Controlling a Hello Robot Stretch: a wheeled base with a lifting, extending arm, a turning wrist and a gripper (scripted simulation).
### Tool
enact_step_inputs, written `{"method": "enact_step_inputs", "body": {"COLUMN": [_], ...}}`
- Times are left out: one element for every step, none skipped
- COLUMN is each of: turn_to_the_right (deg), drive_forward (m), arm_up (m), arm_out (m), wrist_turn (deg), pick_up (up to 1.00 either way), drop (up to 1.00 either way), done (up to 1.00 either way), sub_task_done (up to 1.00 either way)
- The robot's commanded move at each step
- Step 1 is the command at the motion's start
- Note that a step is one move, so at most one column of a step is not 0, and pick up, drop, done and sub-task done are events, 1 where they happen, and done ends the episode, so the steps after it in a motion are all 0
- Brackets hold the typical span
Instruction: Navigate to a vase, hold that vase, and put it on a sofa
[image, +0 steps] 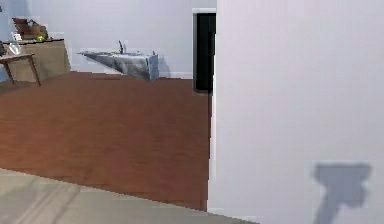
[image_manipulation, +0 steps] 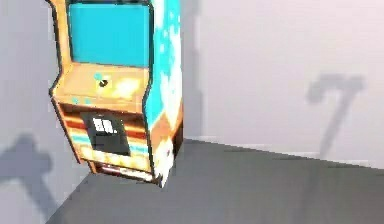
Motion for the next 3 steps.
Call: {"method": "enact_step_inputs", "body": {"turn_to_the_right": [-30.0, 0.0, -6.0], "drive_forward": [0.00, 1.00, 0.00], "arm_up": [0.00, 0.00, 0.00], "arm_out": [0.00, 0.00, 0.00], "wrist_turn": [0.0, 0.0, 0.0], "pick_up": [0.00, 0.00, 0.00], "drop": [0.00, 0.00, 0.00], "done": [0.00, 0.00, 0.00], "sub_task_done": [0.00, 0.00, 0.00]}}
